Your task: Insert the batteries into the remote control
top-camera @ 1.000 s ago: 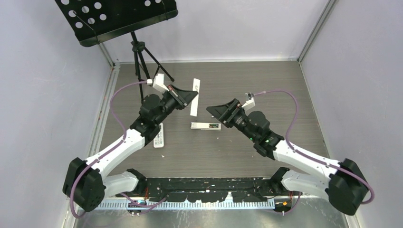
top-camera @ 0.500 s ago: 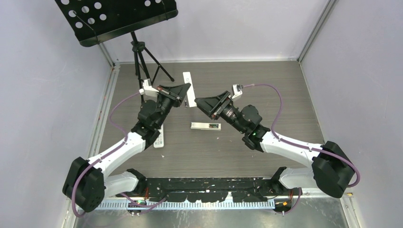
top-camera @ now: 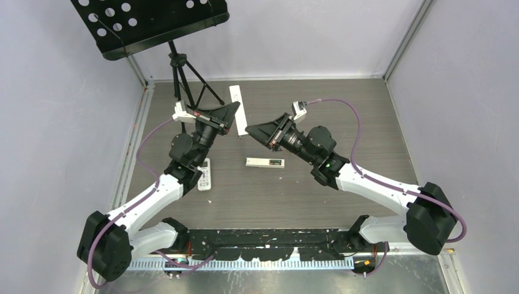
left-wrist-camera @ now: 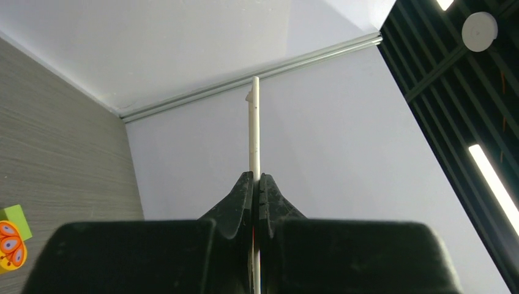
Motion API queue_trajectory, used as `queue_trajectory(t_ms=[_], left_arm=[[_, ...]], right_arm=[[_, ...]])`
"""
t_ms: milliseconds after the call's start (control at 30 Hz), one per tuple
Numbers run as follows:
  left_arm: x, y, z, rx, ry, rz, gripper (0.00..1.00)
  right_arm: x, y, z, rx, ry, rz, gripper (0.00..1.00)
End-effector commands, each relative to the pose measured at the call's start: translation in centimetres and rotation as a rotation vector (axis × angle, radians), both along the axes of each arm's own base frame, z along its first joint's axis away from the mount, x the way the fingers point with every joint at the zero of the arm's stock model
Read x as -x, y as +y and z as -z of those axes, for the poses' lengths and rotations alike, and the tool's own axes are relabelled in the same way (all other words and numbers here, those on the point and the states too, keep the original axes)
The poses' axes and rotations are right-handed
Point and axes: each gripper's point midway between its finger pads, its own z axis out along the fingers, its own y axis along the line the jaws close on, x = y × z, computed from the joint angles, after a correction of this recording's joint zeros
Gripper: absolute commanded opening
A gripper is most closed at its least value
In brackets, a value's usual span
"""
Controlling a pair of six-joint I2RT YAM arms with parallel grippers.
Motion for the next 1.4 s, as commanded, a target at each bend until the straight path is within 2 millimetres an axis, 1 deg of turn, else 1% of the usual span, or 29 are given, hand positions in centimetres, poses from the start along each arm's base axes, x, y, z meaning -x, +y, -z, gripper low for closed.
queue_trajectory(t_ms=[0,100,167,200,300,367,400,500,667,733,833,933,1000,1033,1100,1167,1267,1300,1367], left_arm=[[0.9,0.0,-1.5,-0.008,-0.082,0.018,0.0],[1.1,-0.3,-1.7,-0.017,-0.103,0.036,0.0],[1.2,-0.8,-1.6,-0.029,-0.108,0.059,0.06],[1.0,-0.9,-1.5,-0.03,-0.108,0.06,0.15],[1.3,-1.1,-0.6,-0.054,-0.11,0.081,0.48],[1.3,-0.8,0.3,-0.087,-0.105,0.082,0.64],[1.2,-0.6,0.7,-0.108,-0.1,0.088,0.71],[1.4,0.0,1.3,-0.179,-0.103,0.145,0.86],[2.4,0.5,0.8,-0.323,-0.143,0.328,0.98],[3.1,0.4,0.9,-0.399,-0.15,0.42,0.99],[4.2,-0.3,1.1,-0.509,-0.19,0.554,1.0],[4.6,-0.6,0.5,-0.5,-0.204,0.62,1.0],[4.9,-1.0,0.2,-0.476,-0.223,0.678,1.0],[5.2,-1.1,0.3,-0.468,-0.22,0.716,1.0],[5.2,-1.3,0.9,-0.451,-0.187,0.752,0.94],[5.4,-1.4,1.2,-0.435,-0.176,0.777,0.85],[5.8,-1.4,0.9,-0.426,-0.183,0.795,0.66],[5.9,-1.4,0.8,-0.425,-0.183,0.797,0.58],[5.9,-1.3,0.8,-0.423,-0.177,0.796,0.4]], right_arm=[[1.2,0.4,-3.4,-0.052,-0.046,-0.067,0.15],[1.2,0.4,-3.4,-0.056,-0.039,-0.071,0.01],[1.2,0.6,-3.4,-0.058,-0.037,-0.076,0.01],[1.2,0.6,-3.4,-0.06,-0.039,-0.078,0.0],[1.0,0.1,-3.3,-0.058,-0.044,-0.072,0.0],[0.9,-0.6,-2.9,-0.041,-0.041,-0.065,0.01],[0.9,-1.0,-2.8,-0.035,-0.043,-0.061,0.0],[1.1,-2.3,-2.4,0.004,-0.043,-0.064,0.0],[1.9,-3.9,-0.9,0.13,-0.056,-0.122,0.0],[2.5,-4.4,-0.2,0.192,-0.078,-0.161,0.0],[4.0,-4.4,0.2,0.257,-0.139,-0.241,0.0],[5.2,-4.2,0.0,0.257,-0.177,-0.312,0.0],[5.6,-4.2,-0.1,0.253,-0.196,-0.331,0.0],[5.8,-4.2,-0.3,0.246,-0.208,-0.339,0.0],[6.0,-4.2,-0.4,0.245,-0.22,-0.353,0.01],[6.1,-4.1,-0.3,0.248,-0.218,-0.369,0.0],[6.0,-3.9,0.1,0.253,-0.208,-0.378,0.0],[5.9,-3.9,0.3,0.259,-0.2,-0.381,0.01],[5.8,-3.8,0.8,0.27,-0.189,-0.383,0.0]])
